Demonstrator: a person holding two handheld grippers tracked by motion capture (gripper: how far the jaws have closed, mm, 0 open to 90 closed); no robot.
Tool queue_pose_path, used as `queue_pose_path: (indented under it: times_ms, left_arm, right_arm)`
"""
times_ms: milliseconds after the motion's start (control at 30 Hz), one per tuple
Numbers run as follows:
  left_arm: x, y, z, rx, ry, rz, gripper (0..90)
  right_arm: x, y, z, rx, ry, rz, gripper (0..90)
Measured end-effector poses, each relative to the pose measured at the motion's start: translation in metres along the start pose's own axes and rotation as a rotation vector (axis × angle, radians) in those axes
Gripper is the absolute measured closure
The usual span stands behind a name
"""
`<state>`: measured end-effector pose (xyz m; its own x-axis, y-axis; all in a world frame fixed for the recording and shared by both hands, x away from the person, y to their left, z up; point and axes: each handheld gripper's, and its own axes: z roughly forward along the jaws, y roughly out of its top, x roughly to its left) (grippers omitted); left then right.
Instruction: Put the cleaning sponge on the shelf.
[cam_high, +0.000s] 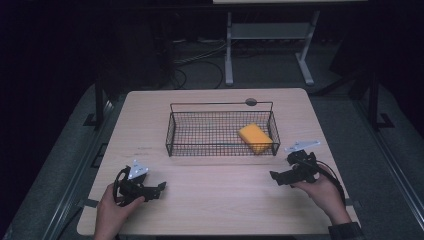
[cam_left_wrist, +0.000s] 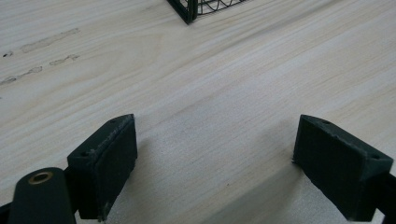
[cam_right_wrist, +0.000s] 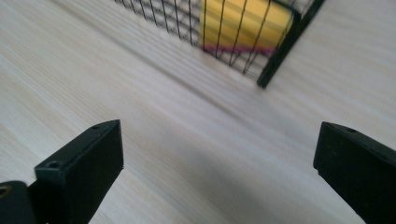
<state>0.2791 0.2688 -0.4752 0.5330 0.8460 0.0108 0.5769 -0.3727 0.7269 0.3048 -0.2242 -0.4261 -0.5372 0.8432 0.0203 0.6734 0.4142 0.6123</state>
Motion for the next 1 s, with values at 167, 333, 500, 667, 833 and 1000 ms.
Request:
queue_pose_path:
  times_ms: [167,333,500,667,833,1000]
  left_arm:
    - [0.000,0.000,0.000,0.000,0.000,0.000,12.7]
    - [0.000,0.000,0.000,0.003,0.000,0.003,12.7]
    - [0.000,0.000,0.000,0.002,0.000,0.003,12.7]
    - [0.000,0.000,0.000,0.002,0.000,0.003,12.7]
    - [0.000,0.000,0.000,0.002,0.000,0.003,12.7]
    - [0.000,0.000,0.000,0.002,0.001,0.003,12.7]
  right_arm:
    - [-0.003,-0.021,0.005,-0.024,-0.019,0.019,1.3]
    - [-0.007,-0.038,0.004,-0.060,-0.027,0.023,1.2]
    - [-0.008,-0.051,0.005,-0.081,-0.029,0.023,1.3]
    - [-0.010,-0.061,0.005,-0.097,-0.024,0.023,1.3]
    - [-0.011,-0.069,0.009,-0.069,-0.028,0.021,1.2]
    - [-0.013,-0.073,0.010,-0.075,-0.022,0.030,1.2]
